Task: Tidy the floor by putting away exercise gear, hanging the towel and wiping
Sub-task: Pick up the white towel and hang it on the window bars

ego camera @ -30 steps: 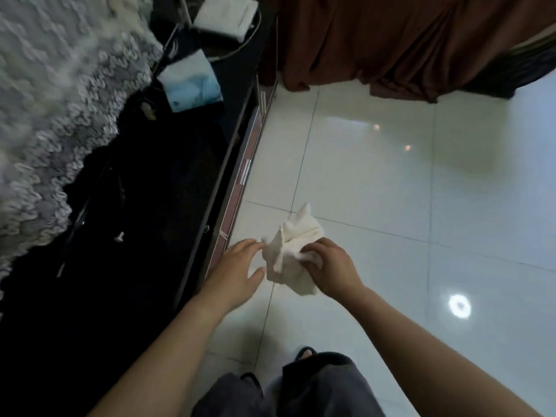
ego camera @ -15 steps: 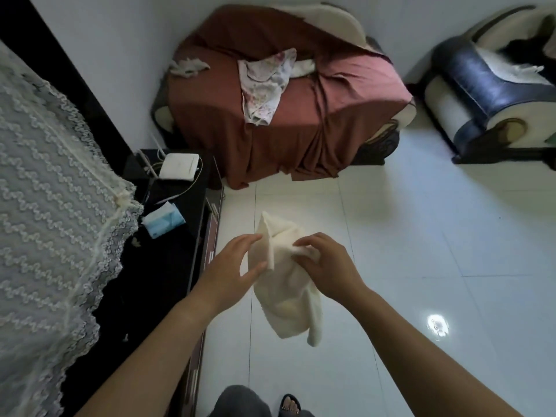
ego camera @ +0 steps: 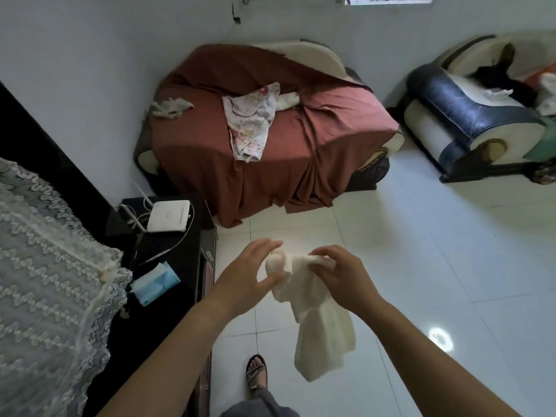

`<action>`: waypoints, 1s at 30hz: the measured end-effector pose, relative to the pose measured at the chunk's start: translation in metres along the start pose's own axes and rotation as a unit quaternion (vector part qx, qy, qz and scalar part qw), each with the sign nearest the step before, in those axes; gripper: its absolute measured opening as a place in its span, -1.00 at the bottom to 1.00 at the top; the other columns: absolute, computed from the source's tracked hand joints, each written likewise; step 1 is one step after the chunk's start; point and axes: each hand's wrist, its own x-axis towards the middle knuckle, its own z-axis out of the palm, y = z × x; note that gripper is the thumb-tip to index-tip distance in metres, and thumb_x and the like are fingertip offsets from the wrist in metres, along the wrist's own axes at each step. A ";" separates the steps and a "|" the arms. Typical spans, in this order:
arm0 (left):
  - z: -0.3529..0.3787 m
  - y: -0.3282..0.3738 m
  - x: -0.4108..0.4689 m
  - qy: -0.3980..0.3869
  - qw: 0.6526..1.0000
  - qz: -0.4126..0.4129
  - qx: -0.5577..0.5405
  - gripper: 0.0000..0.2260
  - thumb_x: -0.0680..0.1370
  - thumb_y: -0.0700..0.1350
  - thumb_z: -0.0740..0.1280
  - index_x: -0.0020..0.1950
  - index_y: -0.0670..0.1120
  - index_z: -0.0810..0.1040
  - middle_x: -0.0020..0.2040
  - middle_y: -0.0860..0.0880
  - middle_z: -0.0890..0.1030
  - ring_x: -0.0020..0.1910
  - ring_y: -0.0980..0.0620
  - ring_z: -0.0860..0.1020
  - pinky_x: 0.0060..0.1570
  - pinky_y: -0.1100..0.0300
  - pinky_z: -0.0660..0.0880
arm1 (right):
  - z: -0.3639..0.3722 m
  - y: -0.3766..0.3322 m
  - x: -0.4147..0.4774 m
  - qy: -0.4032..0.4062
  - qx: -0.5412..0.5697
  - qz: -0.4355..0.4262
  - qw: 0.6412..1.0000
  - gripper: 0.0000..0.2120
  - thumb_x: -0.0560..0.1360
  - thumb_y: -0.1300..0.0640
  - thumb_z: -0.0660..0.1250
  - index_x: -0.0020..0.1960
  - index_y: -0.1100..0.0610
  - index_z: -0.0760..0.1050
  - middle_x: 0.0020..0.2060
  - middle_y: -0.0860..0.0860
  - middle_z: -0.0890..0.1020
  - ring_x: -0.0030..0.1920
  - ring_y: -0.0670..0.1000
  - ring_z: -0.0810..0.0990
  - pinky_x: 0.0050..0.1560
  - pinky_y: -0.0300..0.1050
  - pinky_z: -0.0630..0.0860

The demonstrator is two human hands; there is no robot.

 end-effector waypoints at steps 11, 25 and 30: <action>-0.046 -0.021 0.139 -0.075 0.990 0.111 0.037 -0.60 0.52 0.09 0.31 0.35 0.10 0.40 0.37 0.12 0.37 0.34 0.17 0.33 0.29 0.29 0.26 | -0.013 -0.008 0.108 0.070 0.014 0.022 0.997 -0.89 0.50 0.08 0.35 0.02 0.01 0.56 -0.09 -0.14 0.57 -0.09 -0.14 0.53 -0.19 -0.43 0.39; -0.004 0.019 0.385 -0.064 0.990 0.122 0.013 -0.76 0.49 0.11 0.31 -0.05 -0.04 0.59 -0.14 0.11 0.60 -0.13 0.14 0.54 -0.08 0.13 0.50 | -0.111 0.098 0.275 0.158 0.011 0.101 0.982 -0.86 0.49 0.10 0.36 0.04 0.06 0.59 -0.06 -0.06 0.62 -0.06 -0.05 0.54 -0.08 -0.28 0.44; 0.011 0.069 0.503 -0.072 0.990 0.119 -0.014 -0.96 0.49 -0.07 0.38 -0.16 0.00 0.56 -0.33 0.14 0.58 -0.34 0.23 0.55 -0.23 0.18 0.53 | -0.193 0.148 0.341 0.183 0.017 0.147 0.972 -0.87 0.49 0.08 0.35 0.02 0.05 0.58 -0.09 -0.07 0.62 -0.09 -0.07 0.55 -0.15 -0.39 0.40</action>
